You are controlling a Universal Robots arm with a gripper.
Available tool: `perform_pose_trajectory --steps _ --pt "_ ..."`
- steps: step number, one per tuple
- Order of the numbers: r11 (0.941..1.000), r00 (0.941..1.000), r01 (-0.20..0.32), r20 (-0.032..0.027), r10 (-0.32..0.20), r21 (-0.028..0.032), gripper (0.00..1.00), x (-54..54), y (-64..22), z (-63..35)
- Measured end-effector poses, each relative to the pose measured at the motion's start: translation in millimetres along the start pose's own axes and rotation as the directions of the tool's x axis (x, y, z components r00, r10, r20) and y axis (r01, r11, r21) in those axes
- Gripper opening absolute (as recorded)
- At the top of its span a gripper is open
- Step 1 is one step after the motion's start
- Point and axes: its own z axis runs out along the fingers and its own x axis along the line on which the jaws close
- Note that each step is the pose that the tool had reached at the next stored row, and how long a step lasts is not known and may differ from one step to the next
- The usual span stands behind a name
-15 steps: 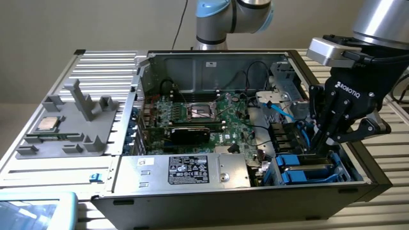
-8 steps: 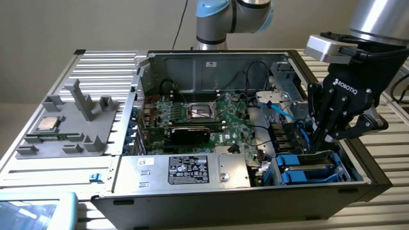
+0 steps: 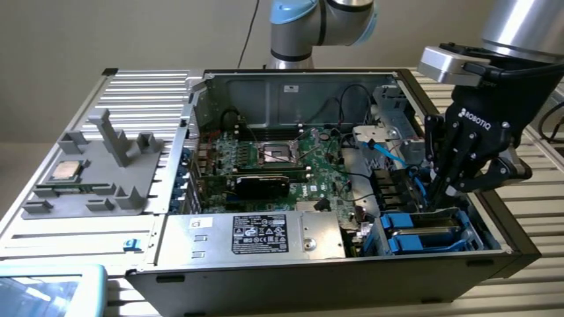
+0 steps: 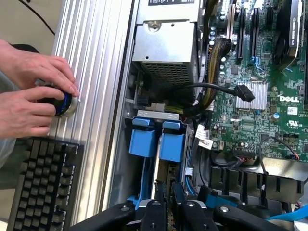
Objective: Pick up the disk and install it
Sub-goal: 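Insert the first disk wire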
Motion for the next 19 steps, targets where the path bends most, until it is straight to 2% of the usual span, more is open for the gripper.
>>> perform_pose_trajectory --steps 2,8,12,15,19 --pt "1.0 1.0 -0.005 -0.0045 0.005 -0.0015 0.16 -0.4 -0.3 0.3" --pt "0.9999 0.9996 -0.011 -0.0254 0.011 -0.0045 0.16 -4.4 -1.6 -0.8" --pt "0.9998 0.9992 -0.017 -0.0368 0.017 -0.0065 0.16 -6.4 -2.4 -1.2" --pt "0.9998 0.999 -0.021 -0.0396 0.02 -0.0077 0.16 -7.8 -2.7 -1.5" --pt "0.9994 0.9987 -0.032 -0.0388 0.032 -0.0107 0.16 -8.4 -3.5 -1.6"
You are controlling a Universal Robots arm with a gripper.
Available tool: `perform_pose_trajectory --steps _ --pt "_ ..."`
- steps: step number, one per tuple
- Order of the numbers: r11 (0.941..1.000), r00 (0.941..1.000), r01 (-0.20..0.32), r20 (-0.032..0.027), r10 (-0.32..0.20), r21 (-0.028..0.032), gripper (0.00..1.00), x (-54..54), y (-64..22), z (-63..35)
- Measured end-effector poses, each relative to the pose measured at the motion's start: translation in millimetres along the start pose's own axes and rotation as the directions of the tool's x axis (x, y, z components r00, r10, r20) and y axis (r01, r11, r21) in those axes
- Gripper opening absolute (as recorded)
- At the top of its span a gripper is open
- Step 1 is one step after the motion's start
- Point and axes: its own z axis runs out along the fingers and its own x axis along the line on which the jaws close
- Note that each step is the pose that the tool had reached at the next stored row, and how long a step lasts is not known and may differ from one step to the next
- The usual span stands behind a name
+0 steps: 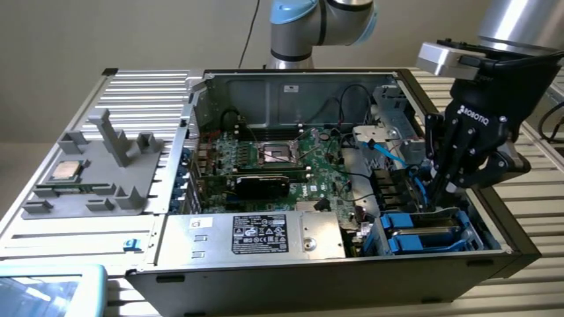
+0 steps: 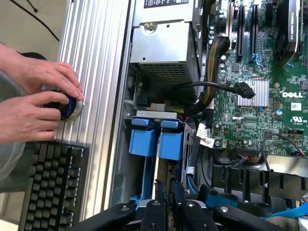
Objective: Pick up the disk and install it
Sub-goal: 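Insert the first disk wire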
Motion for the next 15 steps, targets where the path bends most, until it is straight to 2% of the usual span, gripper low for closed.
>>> perform_pose_trajectory --steps 5,15 --pt "0.9999 0.9999 -0.015 0.0024 0.015 -0.0043 0.16 -0.3 -1.6 -0.2" --pt "0.9999 0.9999 -0.015 0.0025 0.015 -0.0044 0.16 -0.2 -1.8 -0.2"
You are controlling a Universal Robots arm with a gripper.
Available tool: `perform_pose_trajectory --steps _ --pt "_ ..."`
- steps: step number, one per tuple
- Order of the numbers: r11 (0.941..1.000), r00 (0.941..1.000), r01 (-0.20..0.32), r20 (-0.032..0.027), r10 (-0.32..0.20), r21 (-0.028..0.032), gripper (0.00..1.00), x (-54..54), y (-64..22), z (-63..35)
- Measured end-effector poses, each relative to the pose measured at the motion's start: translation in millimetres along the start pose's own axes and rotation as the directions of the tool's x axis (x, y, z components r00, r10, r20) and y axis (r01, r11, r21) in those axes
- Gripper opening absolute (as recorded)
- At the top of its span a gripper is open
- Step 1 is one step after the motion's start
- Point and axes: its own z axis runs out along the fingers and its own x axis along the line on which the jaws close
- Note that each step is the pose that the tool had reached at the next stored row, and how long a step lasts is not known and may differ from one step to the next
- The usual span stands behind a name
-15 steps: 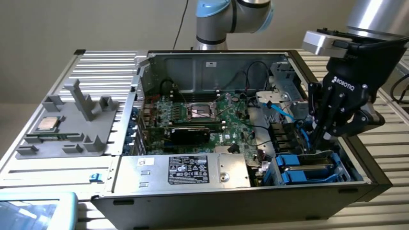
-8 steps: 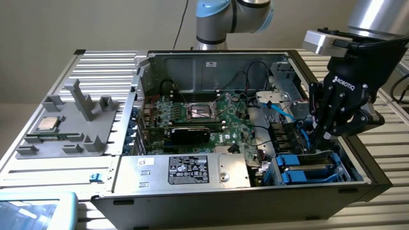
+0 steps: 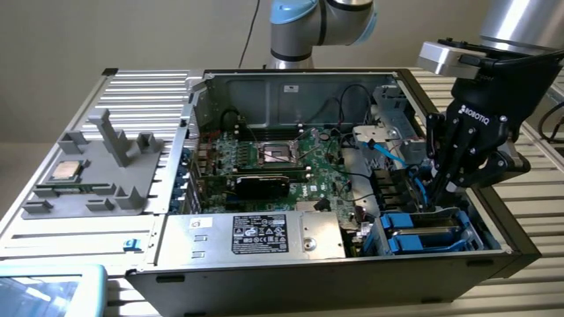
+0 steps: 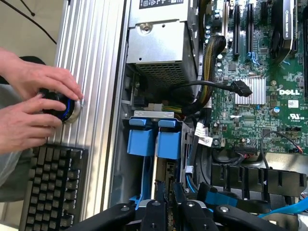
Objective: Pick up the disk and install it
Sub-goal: 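Insert the first disk wire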
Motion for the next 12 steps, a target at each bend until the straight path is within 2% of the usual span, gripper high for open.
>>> perform_pose_trajectory --steps 3,5,7,9,10,12 --pt "1.0 1.0 0.0 0.0 0.0 0.0005 0.16 0.0 0.5 0.1" --pt "1.0 1.0 -0.002 -0.0018 0.002 0.0038 0.16 -0.2 1.0 0.7" --pt "0.9999 0.9999 -0.006 -0.0095 0.006 0.0088 0.16 -0.6 1.5 1.4" --pt "0.9999 0.9997 -0.009 -0.0218 0.01 0.0116 0.16 -1.1 1.8 2.1" --pt "0.9999 0.9996 -0.01 -0.0243 0.01 0.0126 0.16 -1.5 2.5 2.6" --pt "0.9999 0.9997 -0.01 -0.0242 0.01 0.0125 0.16 -1.8 2.9 3.6"
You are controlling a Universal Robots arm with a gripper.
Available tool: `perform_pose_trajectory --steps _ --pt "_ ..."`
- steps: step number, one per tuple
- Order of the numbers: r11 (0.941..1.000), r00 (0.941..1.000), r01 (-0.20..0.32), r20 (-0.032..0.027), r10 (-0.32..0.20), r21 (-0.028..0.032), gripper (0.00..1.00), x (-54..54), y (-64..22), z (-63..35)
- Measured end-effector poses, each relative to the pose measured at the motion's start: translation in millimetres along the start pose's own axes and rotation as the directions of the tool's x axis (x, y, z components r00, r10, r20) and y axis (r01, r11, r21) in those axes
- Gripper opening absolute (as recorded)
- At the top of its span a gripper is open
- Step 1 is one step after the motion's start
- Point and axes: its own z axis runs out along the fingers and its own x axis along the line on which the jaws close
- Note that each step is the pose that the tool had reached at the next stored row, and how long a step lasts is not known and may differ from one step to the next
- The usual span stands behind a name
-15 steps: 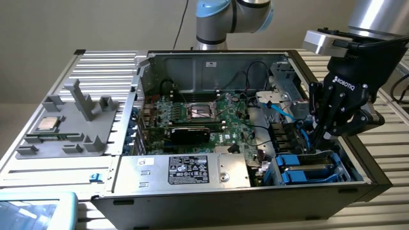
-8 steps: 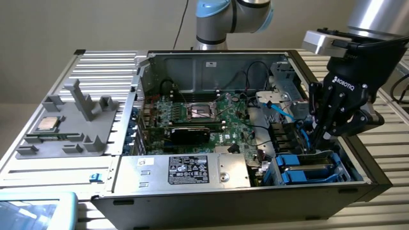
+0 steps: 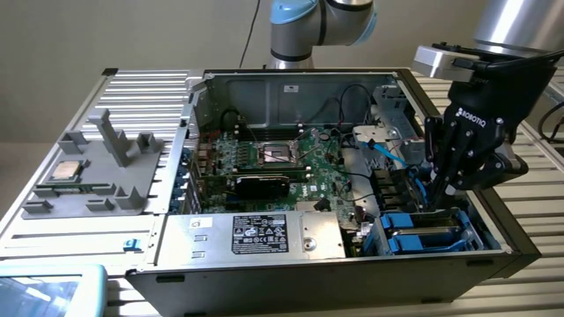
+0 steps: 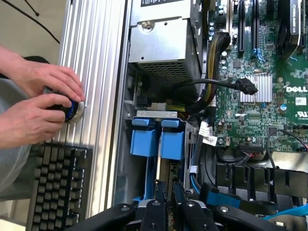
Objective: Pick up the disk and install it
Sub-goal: 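Insert the first disk wire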
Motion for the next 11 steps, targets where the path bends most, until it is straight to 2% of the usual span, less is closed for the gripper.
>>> perform_pose_trajectory --steps 8,11 --pt "1.0 1.0 -0.003 0.0011 0.003 -0.001 0.16 0.4 0.5 2.3" --pt "1.0 0.9999 -0.006 0.0082 0.006 -0.0025 0.16 2.0 0.4 3.5"
